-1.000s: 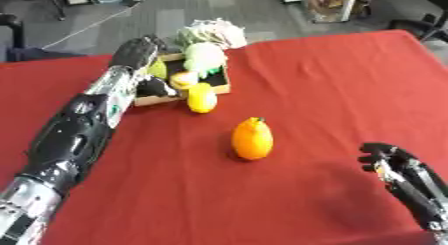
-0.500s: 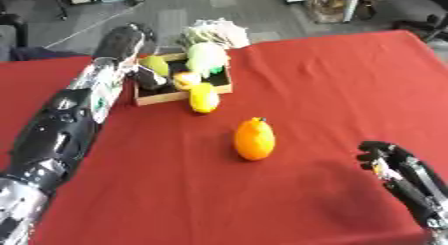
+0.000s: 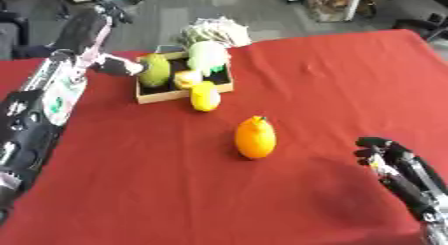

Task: Pick up objects on the table and place them in the box.

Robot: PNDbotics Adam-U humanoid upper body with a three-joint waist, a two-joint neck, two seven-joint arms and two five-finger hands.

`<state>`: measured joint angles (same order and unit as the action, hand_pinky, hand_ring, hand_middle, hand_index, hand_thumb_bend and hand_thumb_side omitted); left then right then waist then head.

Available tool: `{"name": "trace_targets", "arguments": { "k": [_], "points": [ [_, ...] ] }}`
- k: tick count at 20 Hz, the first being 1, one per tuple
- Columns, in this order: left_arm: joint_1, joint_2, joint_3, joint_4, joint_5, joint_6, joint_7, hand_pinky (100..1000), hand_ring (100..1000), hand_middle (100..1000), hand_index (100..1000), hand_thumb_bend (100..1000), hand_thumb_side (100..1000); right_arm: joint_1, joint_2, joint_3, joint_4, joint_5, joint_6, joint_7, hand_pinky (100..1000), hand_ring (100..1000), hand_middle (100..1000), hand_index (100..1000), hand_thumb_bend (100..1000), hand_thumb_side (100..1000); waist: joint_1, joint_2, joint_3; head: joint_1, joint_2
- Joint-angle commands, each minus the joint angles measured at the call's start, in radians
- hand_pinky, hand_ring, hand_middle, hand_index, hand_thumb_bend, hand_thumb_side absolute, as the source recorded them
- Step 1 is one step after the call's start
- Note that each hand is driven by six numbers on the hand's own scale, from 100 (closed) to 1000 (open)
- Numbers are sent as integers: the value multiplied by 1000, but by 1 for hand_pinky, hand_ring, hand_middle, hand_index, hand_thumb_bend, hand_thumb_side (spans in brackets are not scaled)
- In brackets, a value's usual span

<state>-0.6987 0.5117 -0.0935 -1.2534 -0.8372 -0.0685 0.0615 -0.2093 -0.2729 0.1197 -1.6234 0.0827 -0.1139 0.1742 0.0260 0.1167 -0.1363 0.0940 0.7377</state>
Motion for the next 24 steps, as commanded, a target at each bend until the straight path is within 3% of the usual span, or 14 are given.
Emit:
{"name": "trace_targets", "arguments": {
  "k": [1, 6, 9, 14, 20, 24],
  "points": [
    [41, -28, 25, -95, 53, -12, -3, 756, 591, 587, 706, 596, 216, -67, -90, 4, -50, 46, -27, 33, 760, 759, 756, 805, 100, 272, -17, -22, 32, -40, 13],
    [170, -88, 20, -225, 133, 29, 11, 750, 579, 574, 701, 525, 223, -196, -216, 72, 6, 125, -67, 90, 771, 787, 788, 843, 100, 234, -9, -22, 80, -71, 18],
    [242, -122, 14, -297, 177, 60, 9, 749, 577, 572, 700, 515, 231, -268, -242, 132, 58, 169, -102, 129, 783, 814, 816, 869, 100, 218, -7, -24, 97, -86, 21],
    [363, -181, 13, -413, 252, 122, 6, 744, 567, 561, 694, 510, 242, -389, -217, 251, 173, 244, -170, 203, 830, 889, 891, 927, 100, 127, -5, -35, 113, -97, 27],
    [517, -238, 7, -510, 346, 145, 24, 742, 562, 556, 691, 511, 257, -538, -131, 374, 327, 338, -219, 298, 924, 977, 962, 962, 100, 339, -1, -47, 125, -106, 31],
    [617, -253, -1, -572, 408, 134, 32, 742, 562, 554, 690, 511, 261, -580, -91, 373, 427, 400, -259, 360, 953, 991, 963, 965, 100, 320, 3, -57, 130, -108, 32]
  ]
}}
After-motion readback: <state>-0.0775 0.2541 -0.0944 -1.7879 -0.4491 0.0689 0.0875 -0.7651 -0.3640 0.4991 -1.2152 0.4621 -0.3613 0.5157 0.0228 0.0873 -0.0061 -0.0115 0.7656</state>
